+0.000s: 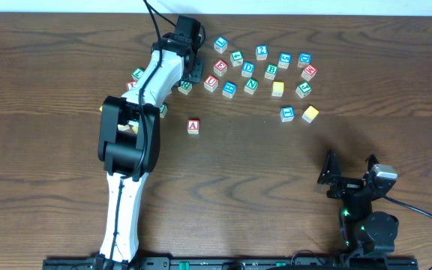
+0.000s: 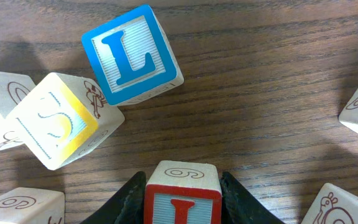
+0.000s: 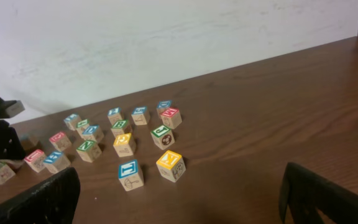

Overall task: Spell out AI2
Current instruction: 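Lower the left gripper and grasp the red I block, then carry the red I block to the right of the A block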

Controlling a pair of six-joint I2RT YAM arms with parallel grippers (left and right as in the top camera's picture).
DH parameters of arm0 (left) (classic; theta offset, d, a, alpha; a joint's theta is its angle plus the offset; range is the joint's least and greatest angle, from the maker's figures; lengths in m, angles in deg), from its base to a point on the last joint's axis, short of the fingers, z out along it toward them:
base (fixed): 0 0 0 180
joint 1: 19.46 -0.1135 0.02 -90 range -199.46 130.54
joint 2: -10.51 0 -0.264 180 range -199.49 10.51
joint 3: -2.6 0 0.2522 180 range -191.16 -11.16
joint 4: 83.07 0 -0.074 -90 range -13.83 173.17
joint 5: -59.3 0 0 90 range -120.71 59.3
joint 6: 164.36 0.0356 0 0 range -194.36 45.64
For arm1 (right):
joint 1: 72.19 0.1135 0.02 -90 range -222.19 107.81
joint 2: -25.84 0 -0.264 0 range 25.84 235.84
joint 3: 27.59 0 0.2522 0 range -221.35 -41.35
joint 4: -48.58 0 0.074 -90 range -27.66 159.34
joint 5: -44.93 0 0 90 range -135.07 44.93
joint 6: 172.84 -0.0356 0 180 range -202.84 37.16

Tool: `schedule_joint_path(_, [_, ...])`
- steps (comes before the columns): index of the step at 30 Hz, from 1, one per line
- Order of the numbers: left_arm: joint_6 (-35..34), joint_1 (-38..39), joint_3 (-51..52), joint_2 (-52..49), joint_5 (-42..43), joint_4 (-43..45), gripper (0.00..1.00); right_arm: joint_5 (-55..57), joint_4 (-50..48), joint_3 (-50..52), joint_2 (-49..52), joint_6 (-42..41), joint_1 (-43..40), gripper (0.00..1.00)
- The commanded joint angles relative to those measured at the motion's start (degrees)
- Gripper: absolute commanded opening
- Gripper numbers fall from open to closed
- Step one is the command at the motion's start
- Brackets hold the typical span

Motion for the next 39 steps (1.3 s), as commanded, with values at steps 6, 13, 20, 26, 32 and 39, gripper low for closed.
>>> schedule_joint_path(6, [0.35,-0.11,-0.15,1.11,-0.72,-0.15,0.31,-0.11,0.17,0.09,-0.35,-0.33,-0.26,0.99])
schedule_joint_path(13, [-0.13,-0.11,-0.15,4.20,-0.72,-0.11,0.27,-0.11,0.17,0.09,-0.35,-0.33,-0.26,0.99])
schedule_joint_path(20, [-0.98,-0.09,-0.15,10.69,-0.70,-2.84,0.28,-0.11,0.17,0.09,-0.35,-0.33,-0.26,0.99])
schedule_joint_path(26, [-8.81,0.87,-0.15,18.38,-0.70,-12.35,0.26,-0.11,0.17,0.09,-0.35,-0.33,-0.26,0.99])
schedule_joint_path(32, [-16.48,5.09,-0.15,22.10,-0.70,-24.06,0.26,-0.11,0.17,0.09,-0.35,-0.33,-0.26,0.99])
schedule_joint_path(39, [-24.13,11.52,5.38,21.73,-0.74,-28.48,0.26,-0.11,0.17,0.09,-0.35,-0.33,-0.26,0.99])
